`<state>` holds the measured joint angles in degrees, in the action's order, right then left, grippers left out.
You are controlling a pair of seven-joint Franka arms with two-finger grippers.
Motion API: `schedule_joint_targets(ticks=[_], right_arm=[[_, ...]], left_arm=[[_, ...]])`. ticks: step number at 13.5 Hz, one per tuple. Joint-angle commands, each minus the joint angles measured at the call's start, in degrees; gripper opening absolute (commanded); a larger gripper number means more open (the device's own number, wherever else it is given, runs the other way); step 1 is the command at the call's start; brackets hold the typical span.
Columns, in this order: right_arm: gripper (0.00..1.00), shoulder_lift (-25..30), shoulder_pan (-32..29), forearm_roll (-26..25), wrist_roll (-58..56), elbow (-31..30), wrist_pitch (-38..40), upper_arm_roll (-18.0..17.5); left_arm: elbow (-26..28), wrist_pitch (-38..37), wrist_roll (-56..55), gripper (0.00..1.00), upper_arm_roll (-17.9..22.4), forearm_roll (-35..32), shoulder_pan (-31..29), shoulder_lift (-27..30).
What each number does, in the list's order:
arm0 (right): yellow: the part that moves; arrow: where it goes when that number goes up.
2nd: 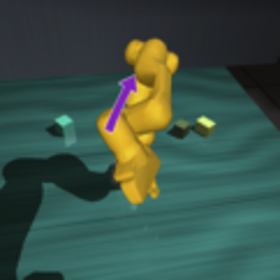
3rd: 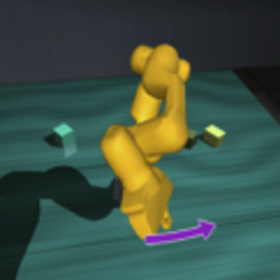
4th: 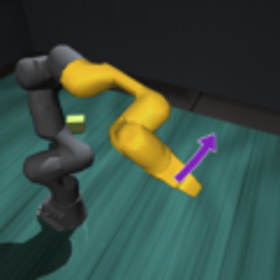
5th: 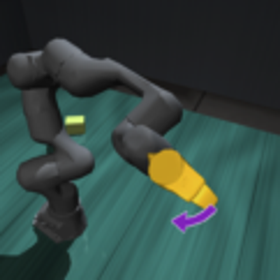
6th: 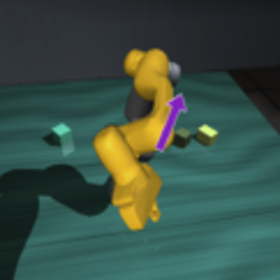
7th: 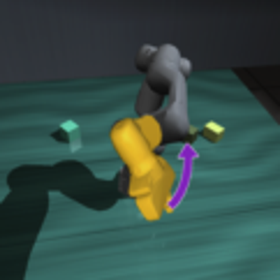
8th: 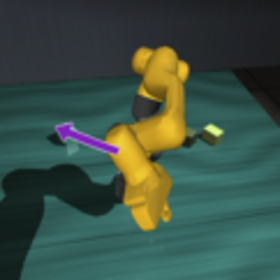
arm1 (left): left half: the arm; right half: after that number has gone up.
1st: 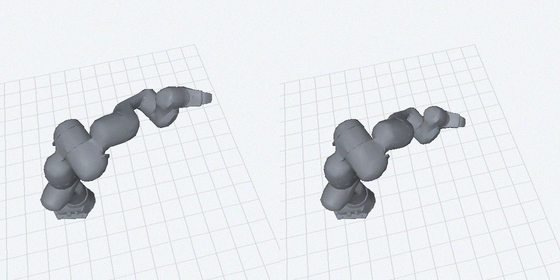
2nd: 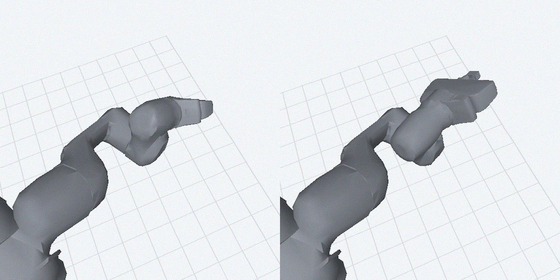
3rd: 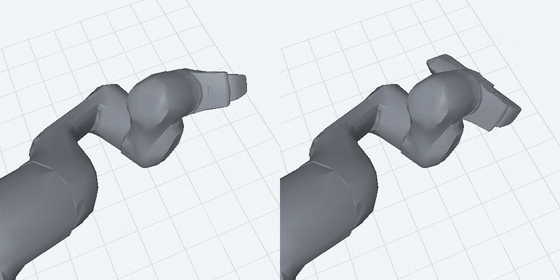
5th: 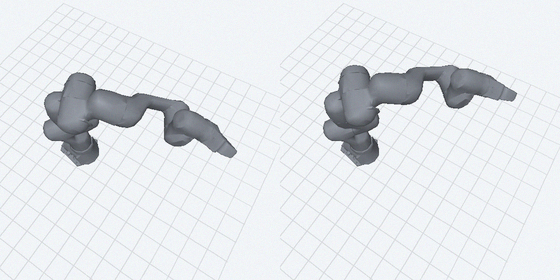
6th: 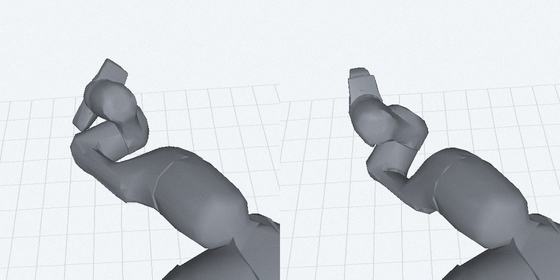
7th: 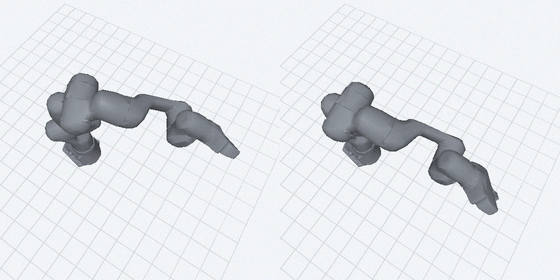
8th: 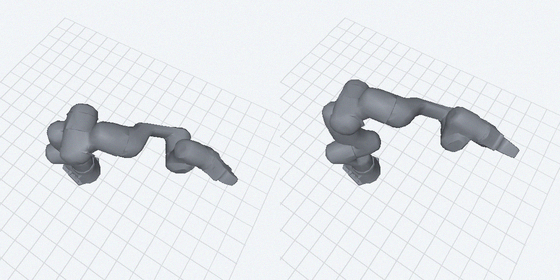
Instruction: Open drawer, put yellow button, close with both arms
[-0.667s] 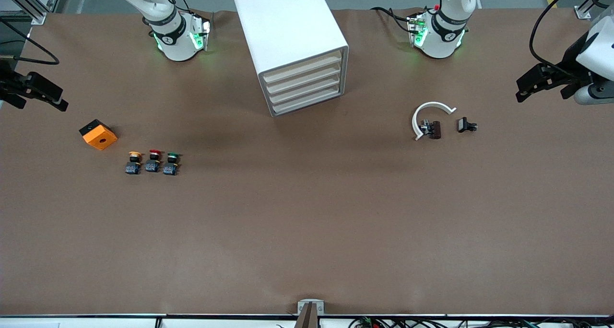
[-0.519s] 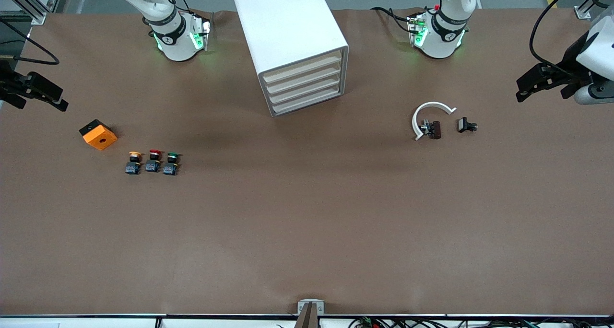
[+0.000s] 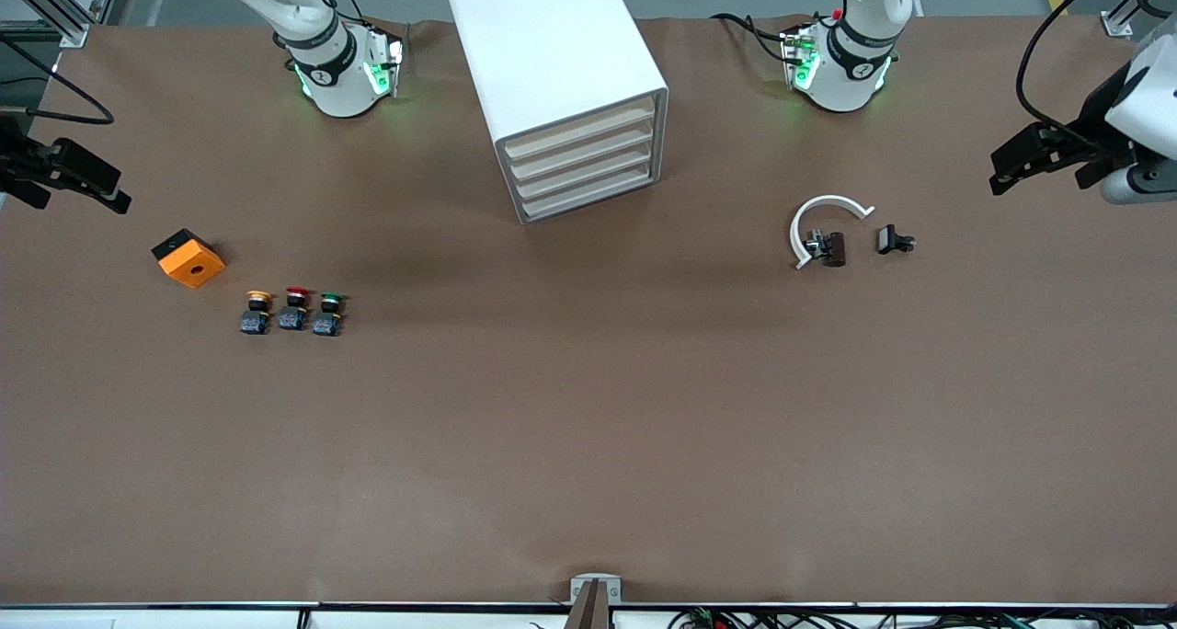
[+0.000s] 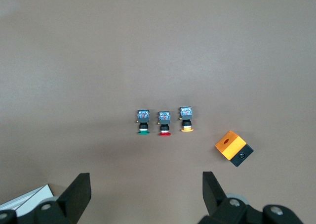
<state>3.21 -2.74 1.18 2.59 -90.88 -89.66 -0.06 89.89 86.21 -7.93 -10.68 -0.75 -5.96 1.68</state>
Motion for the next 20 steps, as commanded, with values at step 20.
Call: schedule_joint_targets(ticks=[20], right_arm=[[1.00,-0.8,-1.0,-1.6,-0.1,1.7,1.1,-1.0]], left_arm=[[-4.2,2.5,-101.8,1.00,-2.2,18.7,24.1,-35.3]])
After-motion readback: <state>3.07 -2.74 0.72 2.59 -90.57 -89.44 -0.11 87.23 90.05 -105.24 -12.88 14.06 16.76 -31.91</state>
